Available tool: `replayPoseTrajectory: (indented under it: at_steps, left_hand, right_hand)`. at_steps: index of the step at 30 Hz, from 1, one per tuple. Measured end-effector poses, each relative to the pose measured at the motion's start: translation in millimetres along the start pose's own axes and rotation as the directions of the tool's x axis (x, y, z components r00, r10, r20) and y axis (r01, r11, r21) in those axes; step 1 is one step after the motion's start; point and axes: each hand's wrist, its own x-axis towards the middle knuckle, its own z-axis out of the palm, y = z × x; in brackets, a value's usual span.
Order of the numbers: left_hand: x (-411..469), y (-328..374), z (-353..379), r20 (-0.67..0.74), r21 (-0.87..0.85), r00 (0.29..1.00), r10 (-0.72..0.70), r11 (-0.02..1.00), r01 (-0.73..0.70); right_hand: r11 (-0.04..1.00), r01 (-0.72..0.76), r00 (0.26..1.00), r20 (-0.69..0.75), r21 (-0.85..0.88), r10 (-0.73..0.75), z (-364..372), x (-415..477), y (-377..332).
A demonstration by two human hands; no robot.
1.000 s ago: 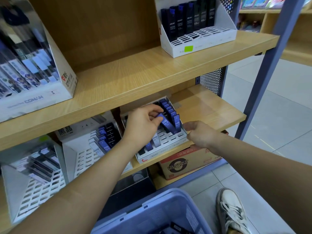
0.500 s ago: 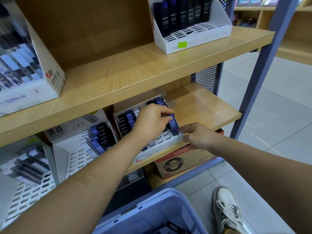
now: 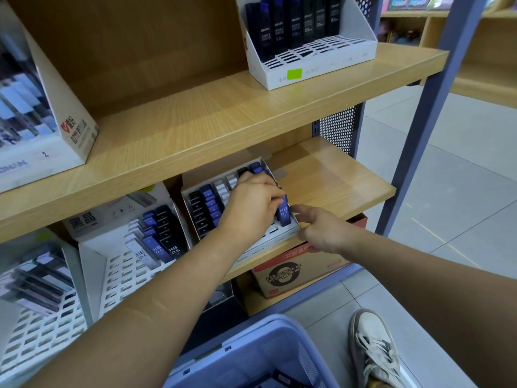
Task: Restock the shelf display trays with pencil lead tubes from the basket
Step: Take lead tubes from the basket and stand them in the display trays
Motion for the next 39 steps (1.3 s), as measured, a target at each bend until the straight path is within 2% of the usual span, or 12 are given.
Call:
replayPoseTrajectory:
  at_steps: [4,7,9,13,16,19,23,25,28,32,36,39]
  left_hand:
    - [0,1,-4,0.092,0.123,0.995,0.036,0.991,-0.047]
    - [-8,7,-11,0.135,0.132,0.991,0.001,0.991,-0.019]
    - [-22,11,-20,0.089,0.108,0.996,-0.009,0.994,-0.001]
    - [-86,14,-36,-0.075,-0.075,0.994,-0.085,0.994,0.079]
    - [-157,1,-25,0.069,-0.185,0.966,-0.249,0.948,0.257]
    - [-227,-30,11,0.345,-0.069,0.863,-0.369,0.907,0.415]
    - [-313,-62,56,0.565,0.047,0.654,-0.504,0.811,0.584]
    - [-350,-71,71,0.656,0.094,0.556,-0.511,0.786,0.612]
    - [-398,-87,97,0.745,0.112,0.464,-0.480,0.775,0.622]
    - [-435,-93,133,0.765,0.171,0.380,-0.520,0.733,0.658]
    - [-440,-84,165,0.766,0.174,0.267,-0.585,0.589,0.789]
    - [-446,-78,177,0.726,0.169,0.346,-0.594,0.642,0.748]
  right_hand:
    - [0.998,-0.045,0.999,-0.003,-0.043,0.045,-1,2,2]
    - [0.968,-0.068,0.997,-0.063,-0.241,0.054,-6,-1,4]
    - [0.923,-0.070,0.997,-0.051,-0.378,0.055,-11,-7,-1]
    - [0.871,-0.015,0.981,0.161,-0.491,0.107,-1,-29,-17]
    - [0.844,0.099,0.959,0.275,-0.527,0.060,35,-49,-17]
    - [0.829,0.163,0.915,0.396,-0.535,0.075,90,-61,6]
    - [0.823,0.120,0.853,0.481,-0.556,0.201,160,-58,67]
    - [0.837,0.072,0.857,0.464,-0.543,0.227,185,-56,96]
    - [0.836,0.061,0.878,0.428,-0.546,0.216,221,-52,135]
    - [0.851,-0.010,0.871,0.413,-0.525,0.266,257,-49,166]
    - [0.815,-0.005,0.844,0.435,-0.579,0.315,279,-45,206]
    - [0.756,0.161,0.835,0.496,-0.634,0.238,291,-48,236]
